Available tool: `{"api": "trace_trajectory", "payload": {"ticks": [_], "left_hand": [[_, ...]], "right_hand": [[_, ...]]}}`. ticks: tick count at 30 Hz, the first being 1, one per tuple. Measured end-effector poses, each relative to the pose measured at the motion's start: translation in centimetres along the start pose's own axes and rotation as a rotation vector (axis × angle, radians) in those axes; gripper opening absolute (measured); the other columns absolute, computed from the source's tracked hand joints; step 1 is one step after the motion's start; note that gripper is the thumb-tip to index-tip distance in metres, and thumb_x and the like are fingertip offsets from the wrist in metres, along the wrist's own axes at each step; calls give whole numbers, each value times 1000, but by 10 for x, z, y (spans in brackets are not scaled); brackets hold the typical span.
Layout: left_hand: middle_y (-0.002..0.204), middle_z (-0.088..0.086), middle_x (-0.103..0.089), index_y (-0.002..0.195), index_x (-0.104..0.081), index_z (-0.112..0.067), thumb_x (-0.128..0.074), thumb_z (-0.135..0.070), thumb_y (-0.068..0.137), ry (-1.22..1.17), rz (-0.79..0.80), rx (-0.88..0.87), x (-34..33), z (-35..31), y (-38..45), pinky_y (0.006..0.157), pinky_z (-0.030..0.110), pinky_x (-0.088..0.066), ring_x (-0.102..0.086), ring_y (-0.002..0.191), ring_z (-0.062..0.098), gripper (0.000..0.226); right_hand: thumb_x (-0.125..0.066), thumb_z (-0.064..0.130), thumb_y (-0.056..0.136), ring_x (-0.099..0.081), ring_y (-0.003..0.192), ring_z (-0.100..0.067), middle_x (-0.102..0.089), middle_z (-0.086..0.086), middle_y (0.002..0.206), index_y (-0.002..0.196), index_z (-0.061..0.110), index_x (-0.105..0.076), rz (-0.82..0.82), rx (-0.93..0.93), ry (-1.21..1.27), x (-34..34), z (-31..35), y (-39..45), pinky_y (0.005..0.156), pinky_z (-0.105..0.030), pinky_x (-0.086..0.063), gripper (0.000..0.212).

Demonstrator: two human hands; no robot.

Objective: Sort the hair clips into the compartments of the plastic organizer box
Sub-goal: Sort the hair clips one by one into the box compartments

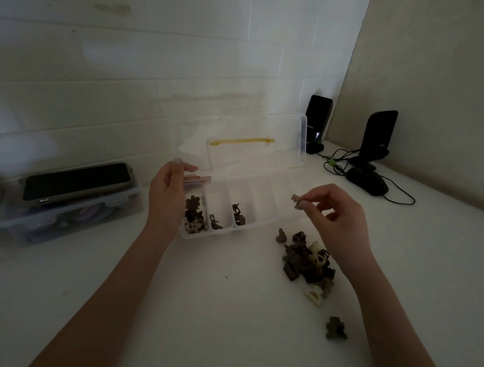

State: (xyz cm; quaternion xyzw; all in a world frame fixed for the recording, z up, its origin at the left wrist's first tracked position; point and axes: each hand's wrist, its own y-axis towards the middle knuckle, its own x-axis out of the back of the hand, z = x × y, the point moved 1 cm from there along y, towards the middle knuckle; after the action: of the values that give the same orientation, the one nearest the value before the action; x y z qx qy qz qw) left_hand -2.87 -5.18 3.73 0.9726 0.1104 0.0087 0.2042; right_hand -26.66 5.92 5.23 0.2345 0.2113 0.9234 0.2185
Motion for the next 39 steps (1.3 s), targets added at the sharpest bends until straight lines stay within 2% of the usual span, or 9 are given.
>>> {"api": "trace_trajectory", "payload": {"ticks": [4,7,12,17,21,25,28,32,39], "left_hand": [[86,-7,-65,78,-61,-30,-35,-34,102,14,21,-16,0,2,1,78,22,-44,-61,81,9,35],[85,-13,-65,78,-61,-32,-36,-33,102,29,33,-48,0,2,0,80,24,-43,-61,83,7,34],[89,-5,-68,79,-62,-34,-37,-35,101,28,53,-54,-2,5,2,84,33,-46,-65,90,21,34],[86,-9,-65,79,-62,-29,-37,-29,102,22,48,-65,-1,0,0,74,18,-44,-62,78,3,34],[86,-6,-66,79,-62,-30,-37,-32,102,26,47,-79,-1,3,1,78,27,-45,-62,83,17,34],[87,-3,-66,80,-62,-29,-37,-31,102,17,64,-97,-1,1,0,76,29,-46,-63,83,18,33],[85,-8,-65,78,-61,-27,-37,-27,102,-1,65,-88,-2,-2,-2,73,19,-45,-61,77,3,34],[83,-13,-64,78,-61,-30,-37,-28,102,25,60,-89,-2,-3,-3,71,16,-44,-58,74,-3,33],[83,-14,-63,79,-61,-30,-38,-28,102,32,65,-106,-2,-2,-4,72,15,-44,-58,76,-4,33]], "right_hand": [[-71,18,80,-54,66,-4,-67,17,82,76,28,-63,-14,34,-53,-2,1,-2,56,-13,-38,13],[-71,19,79,-54,67,-6,-66,16,79,76,26,-65,54,39,-94,-5,0,-4,54,-12,-37,10],[-71,22,79,-55,70,-9,-65,14,77,76,26,-64,96,96,-110,-12,4,-7,56,-13,-39,9],[-72,26,79,-55,71,-11,-63,11,75,77,22,-60,115,197,-89,-31,15,-17,59,-18,-41,13],[-72,27,80,-50,71,-3,-55,20,71,76,21,-57,169,302,-125,-53,26,-23,62,-10,-37,16],[-67,17,83,-47,75,-4,-58,11,80,84,20,-58,257,408,-257,-69,28,-21,64,-13,-39,10],[-59,13,84,-53,74,-13,-56,3,84,95,20,-61,312,483,-385,-77,27,-18,61,-30,-47,14],[-55,12,80,-50,63,-19,-52,-1,78,98,16,-64,357,588,-546,-84,30,-21,52,-28,-42,20],[-66,17,82,-51,76,-13,-58,5,83,102,18,-53,317,489,-477,-91,43,-13,55,-28,-41,23]]}}
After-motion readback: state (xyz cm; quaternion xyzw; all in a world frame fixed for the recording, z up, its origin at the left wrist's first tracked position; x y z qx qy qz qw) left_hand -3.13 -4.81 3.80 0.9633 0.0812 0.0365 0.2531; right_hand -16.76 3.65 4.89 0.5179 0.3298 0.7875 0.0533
